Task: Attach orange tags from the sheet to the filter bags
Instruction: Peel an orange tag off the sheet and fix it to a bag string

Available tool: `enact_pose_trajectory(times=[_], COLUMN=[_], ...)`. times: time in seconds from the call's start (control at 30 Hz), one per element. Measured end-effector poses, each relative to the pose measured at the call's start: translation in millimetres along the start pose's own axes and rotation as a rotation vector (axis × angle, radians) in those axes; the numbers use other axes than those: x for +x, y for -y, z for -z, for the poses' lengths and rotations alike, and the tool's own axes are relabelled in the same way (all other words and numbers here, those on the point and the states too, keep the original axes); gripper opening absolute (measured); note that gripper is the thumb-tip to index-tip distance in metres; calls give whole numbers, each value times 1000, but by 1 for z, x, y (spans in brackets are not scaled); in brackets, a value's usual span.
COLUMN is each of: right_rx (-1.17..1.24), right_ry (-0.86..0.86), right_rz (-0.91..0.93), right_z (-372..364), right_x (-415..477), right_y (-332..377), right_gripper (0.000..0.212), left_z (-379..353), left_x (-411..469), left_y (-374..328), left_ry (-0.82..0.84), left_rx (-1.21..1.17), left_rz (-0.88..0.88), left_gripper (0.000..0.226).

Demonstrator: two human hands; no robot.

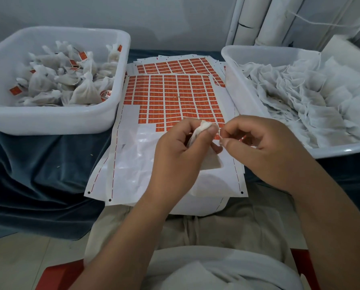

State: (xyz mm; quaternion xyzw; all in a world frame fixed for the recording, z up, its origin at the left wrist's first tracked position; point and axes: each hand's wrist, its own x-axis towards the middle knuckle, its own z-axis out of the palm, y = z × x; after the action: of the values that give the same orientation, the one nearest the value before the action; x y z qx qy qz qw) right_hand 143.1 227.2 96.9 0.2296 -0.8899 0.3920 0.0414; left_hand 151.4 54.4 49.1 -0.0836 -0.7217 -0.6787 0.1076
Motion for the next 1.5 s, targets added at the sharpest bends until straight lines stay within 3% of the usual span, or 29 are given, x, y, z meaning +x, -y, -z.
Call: enact_pose_trajectory(times=[0.37, 0.57, 0.7, 0.87, 0.97, 1.23, 1.3, 1.43, 1.5], right_rx=[494, 967, 918, 696, 577, 448, 428, 419, 418], right_ry=[-27, 51, -115, -243, -265, -289, -306, -308, -302], right_rz=[-125, -305, -286, -194, -183, -166, -149, -125, -118], right_z=[-22, -50, -55, -51, -51, -51, -50, -47, -47], right_x=[5, 5, 5, 1, -1, -1, -2, -1, -1], right_y=[-11, -10, -6, 2, 4, 5, 4, 3, 2], right_gripper=[14, 23, 20, 20, 17, 15, 13, 11, 11], left_z=[4, 6, 13, 18, 17, 17, 18, 19, 19], left_x=[0, 4, 8, 7, 7, 8, 8, 11, 11], left_y=[-3, -8, -11, -7, -3, 1, 1, -2, -4], left_ry=[-101, -94, 11, -99, -146, -172, -184, -86, -19], left_rx=[-158, -49, -62, -195, -224, -87, -91, -57, -21], left_rz=[137, 105, 79, 63, 114, 4, -7, -10, -10], left_gripper=[18, 23, 26, 12, 15, 2, 13, 29, 26])
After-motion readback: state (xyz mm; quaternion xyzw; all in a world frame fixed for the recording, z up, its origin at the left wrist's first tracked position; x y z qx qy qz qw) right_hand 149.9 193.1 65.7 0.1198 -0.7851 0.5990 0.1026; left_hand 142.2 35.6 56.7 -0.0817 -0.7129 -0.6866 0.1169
